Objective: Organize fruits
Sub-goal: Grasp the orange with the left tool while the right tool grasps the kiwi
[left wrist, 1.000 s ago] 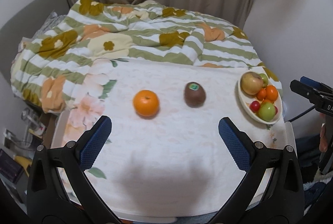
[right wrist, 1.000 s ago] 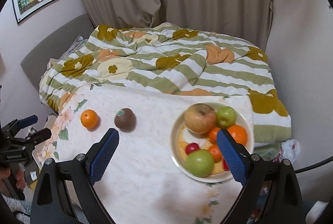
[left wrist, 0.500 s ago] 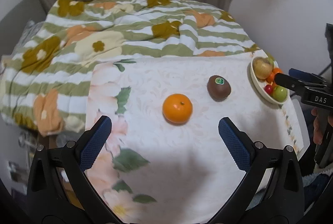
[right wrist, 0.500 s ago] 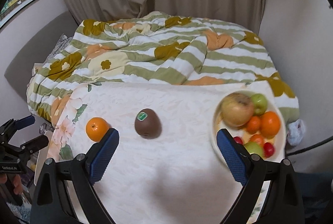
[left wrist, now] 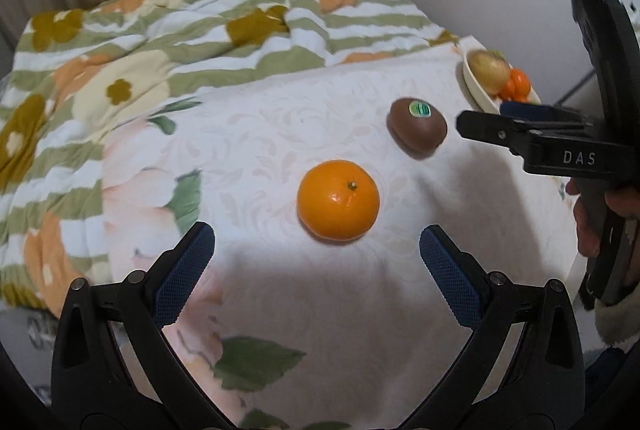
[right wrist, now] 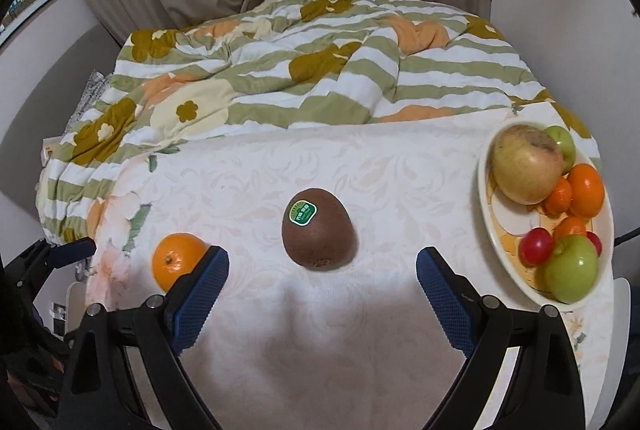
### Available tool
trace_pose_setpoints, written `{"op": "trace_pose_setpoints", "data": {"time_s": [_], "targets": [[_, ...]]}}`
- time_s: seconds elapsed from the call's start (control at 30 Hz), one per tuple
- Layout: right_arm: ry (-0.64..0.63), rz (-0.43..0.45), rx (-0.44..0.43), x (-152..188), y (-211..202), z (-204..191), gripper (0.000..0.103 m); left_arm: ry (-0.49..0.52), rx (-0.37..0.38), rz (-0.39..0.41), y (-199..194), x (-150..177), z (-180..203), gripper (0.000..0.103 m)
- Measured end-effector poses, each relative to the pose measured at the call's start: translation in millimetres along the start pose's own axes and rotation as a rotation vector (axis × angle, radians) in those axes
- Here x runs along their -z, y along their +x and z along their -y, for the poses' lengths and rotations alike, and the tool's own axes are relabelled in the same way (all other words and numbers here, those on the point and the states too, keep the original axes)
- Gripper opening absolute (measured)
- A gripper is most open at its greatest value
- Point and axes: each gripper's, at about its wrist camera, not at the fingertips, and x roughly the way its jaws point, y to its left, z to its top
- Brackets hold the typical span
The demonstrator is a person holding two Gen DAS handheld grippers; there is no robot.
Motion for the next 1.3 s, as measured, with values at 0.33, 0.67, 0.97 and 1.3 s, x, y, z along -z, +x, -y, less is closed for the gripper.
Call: {"op": "trace_pose_setpoints", "data": {"time_s": [0.33,0.67,0.97,1.3], "targets": [[-0.048,-0.024,-0.007,4.0,33.1,-2.9,0.094,0.125,0.019,-0.041,47.1,-5.9,11.7,0.096],[-0.101,-0.034,-0.002,5.0,46.9,-4.9,0.093,0.166,0.003,-0.064,66.8,-6.6,18.5,0.067],[-0.162,-0.032,0.001,0.2,60.2,-12.4,0.080,0.140,-0.028,-0.077,62.8,-4.1,11.3,0.067],[-0.203,-0.012,0.049,-4.9,72.7,-16.9,0.050,0.038,-0.086,-0.081,47.4,9.7,-12.8,0.067]]}}
